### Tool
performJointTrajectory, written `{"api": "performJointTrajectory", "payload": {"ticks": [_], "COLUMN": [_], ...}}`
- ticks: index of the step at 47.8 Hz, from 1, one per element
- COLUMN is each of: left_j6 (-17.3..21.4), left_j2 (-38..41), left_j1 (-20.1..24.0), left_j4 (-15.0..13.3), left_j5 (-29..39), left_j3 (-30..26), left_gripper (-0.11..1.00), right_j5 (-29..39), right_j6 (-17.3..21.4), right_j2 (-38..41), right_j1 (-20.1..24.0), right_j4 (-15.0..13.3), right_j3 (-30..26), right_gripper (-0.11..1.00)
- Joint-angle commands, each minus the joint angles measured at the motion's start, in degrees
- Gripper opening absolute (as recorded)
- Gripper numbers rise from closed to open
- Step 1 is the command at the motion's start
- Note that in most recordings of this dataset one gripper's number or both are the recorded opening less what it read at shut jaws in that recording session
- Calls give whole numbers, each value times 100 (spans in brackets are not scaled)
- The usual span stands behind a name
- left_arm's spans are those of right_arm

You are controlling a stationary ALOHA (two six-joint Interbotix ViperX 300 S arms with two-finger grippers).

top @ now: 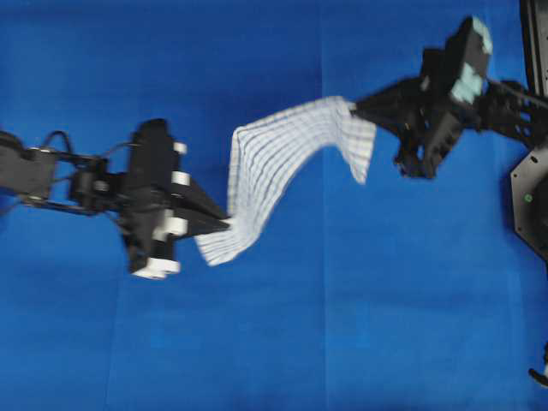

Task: Fold the blue towel.

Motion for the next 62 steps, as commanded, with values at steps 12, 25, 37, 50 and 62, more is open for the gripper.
{"api": "performJointTrajectory", "payload": {"ticks": [12,25,37,50,62], "left_j6": [-18,-105,-158,-378,-527], "left_j2": [1125,1556,1828,2101,2180], "left_j1": [-220,-255,-255,-255,-299], "left_j4": [-26,-88,-88,-123,-123], "left_j5": [-246,-290,-475,-729,-747], "left_j3": [-1582,-2285,-2452,-2382,-2347], "left_gripper": [3,3,3,3,3], "right_j5": [62,70,70,44,9], "right_j6": [-536,-1020,-1134,-1151,-1151], "right_j2": [879,1230,1248,1529,1758], "right_j1": [-694,-1099,-1239,-1283,-1301], "right_j4": [-18,-18,-9,-18,-18], "right_j3": [-993,-1433,-1397,-1397,-1424], "right_gripper": [-5,-5,-5,-5,-5]}}
